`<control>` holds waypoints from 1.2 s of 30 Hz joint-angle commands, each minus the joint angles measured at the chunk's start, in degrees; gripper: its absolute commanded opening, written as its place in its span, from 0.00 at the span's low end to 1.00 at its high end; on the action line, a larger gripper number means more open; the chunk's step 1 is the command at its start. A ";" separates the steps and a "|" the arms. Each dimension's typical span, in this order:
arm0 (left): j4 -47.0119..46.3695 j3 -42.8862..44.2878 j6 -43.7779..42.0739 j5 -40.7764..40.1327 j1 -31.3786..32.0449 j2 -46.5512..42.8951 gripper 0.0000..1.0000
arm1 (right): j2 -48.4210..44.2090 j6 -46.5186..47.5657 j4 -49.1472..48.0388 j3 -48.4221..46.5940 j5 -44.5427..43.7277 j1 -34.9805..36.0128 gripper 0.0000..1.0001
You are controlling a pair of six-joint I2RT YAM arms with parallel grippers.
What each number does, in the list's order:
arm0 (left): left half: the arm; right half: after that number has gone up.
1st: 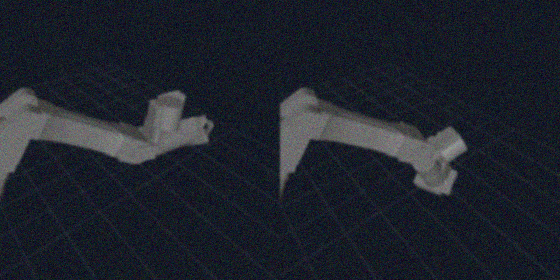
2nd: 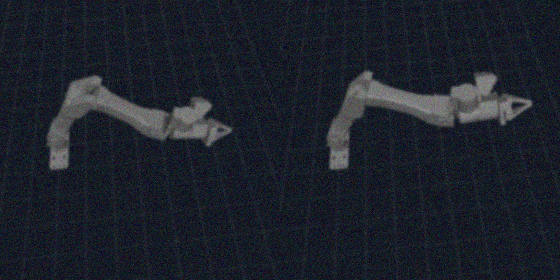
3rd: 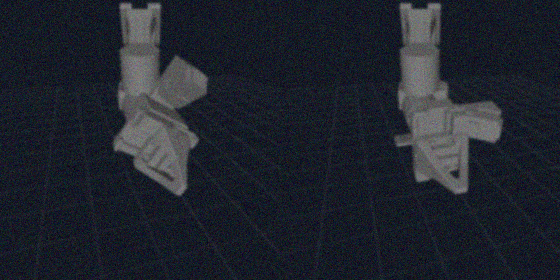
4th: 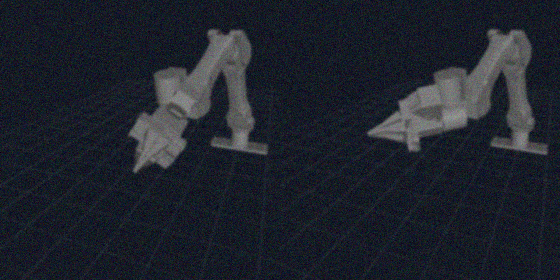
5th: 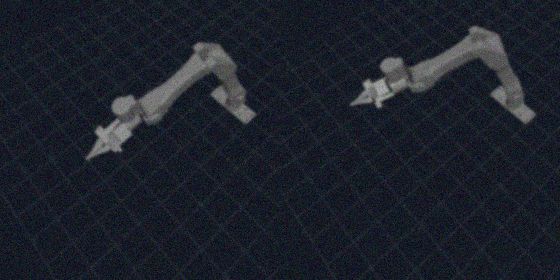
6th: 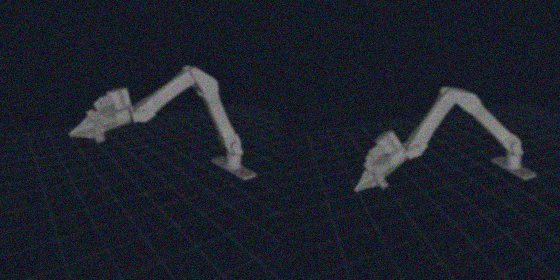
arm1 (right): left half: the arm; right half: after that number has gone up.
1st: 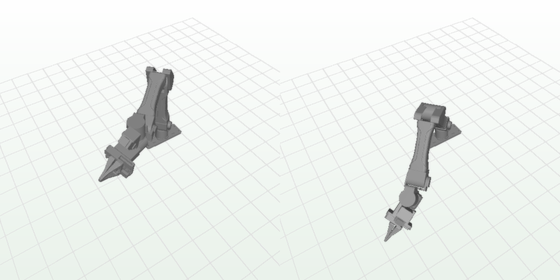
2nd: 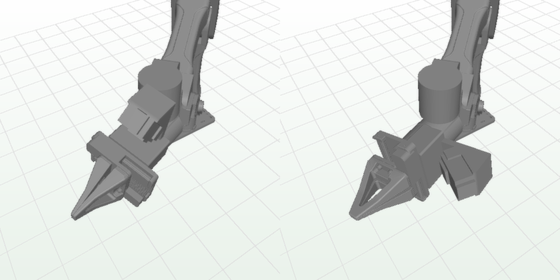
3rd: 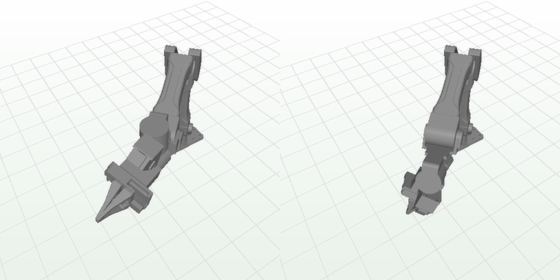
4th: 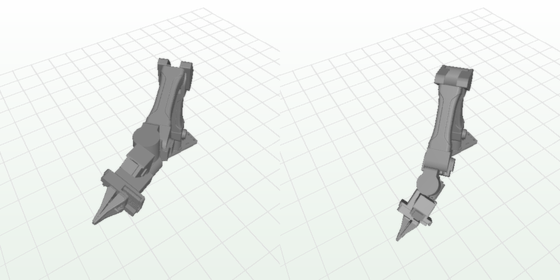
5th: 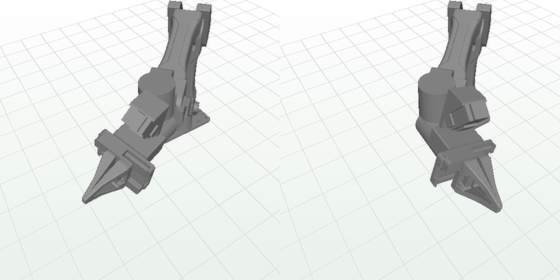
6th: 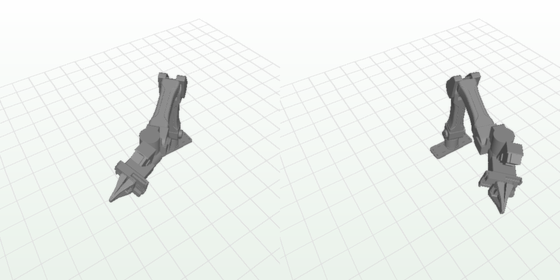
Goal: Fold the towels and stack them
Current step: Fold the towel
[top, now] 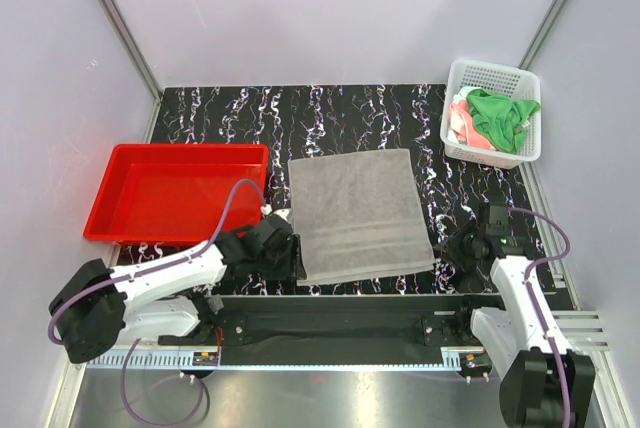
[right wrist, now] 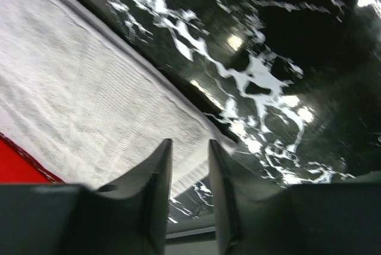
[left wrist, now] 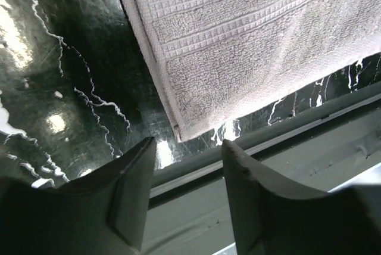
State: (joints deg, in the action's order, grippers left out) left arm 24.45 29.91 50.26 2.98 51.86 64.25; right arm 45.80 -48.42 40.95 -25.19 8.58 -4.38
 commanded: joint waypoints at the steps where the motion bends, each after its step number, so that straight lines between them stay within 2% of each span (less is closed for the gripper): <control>1: 3.32 6.45 -2.36 -1.92 0.26 -0.62 0.55 | 5.23 1.31 -5.61 -5.30 -0.14 0.25 0.35; 6: 5.70 12.62 -5.26 -5.88 -0.09 2.88 0.56 | 14.74 3.25 -10.79 -5.41 2.58 0.43 0.32; 9: 7.10 17.45 -8.85 -7.28 -2.19 5.62 0.55 | 14.76 1.85 -13.34 -1.19 3.11 1.13 0.32; 12: 6.50 23.60 -14.91 -7.03 -8.42 6.68 0.55 | 13.36 0.53 -16.07 2.86 3.98 1.66 0.32; 13: 6.23 25.27 -16.58 -5.72 -12.53 7.03 0.55 | 12.57 -0.09 -15.99 3.13 3.90 1.92 0.32; 16: 6.49 35.89 -24.22 -4.65 -18.61 10.53 0.56 | 8.96 -0.36 -12.75 1.29 2.15 2.27 0.33; 19: 8.15 47.23 -33.36 -3.78 -21.88 17.47 0.58 | 7.11 2.89 -8.79 -5.46 -1.36 2.27 0.39; 21: 11.91 56.51 -38.91 -1.68 -24.42 24.94 0.58 | 8.33 6.74 -11.84 -10.74 -0.50 2.27 0.44; 23: 15.44 62.60 -42.85 1.84 -25.83 32.56 0.57 | 11.31 10.87 -18.41 -16.17 5.09 2.27 0.46; 25: 19.22 68.75 -44.45 1.85 -26.98 36.72 0.57 | 18.68 18.34 -20.81 -21.19 7.85 2.36 0.52; 27: 20.29 70.63 -46.39 1.06 -27.42 41.21 0.57 | 27.99 27.30 -21.88 -30.06 13.02 2.27 0.54; 29: 20.20 71.95 -49.10 1.41 -27.68 44.19 0.56 | 34.24 32.84 -18.38 -40.40 18.19 2.27 0.55; 31: 20.46 73.09 -50.60 2.46 -28.21 46.04 0.57 | 42.68 39.79 -15.04 -47.02 20.24 2.27 0.55; 32: 20.38 74.23 -52.61 3.42 -28.30 47.79 0.57 | 45.40 41.81 -11.19 -53.58 20.77 2.27 0.54; 36: 22.29 79.75 -53.60 7.56 -29.35 53.95 0.57 | 59.97 52.60 -4.49 -67.07 24.45 2.45 0.54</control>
State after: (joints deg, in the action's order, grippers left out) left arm 45.39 102.61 0.80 5.67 23.20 115.98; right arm 99.02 -9.45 28.95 -84.25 26.89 -2.35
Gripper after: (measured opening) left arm 0.573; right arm 0.541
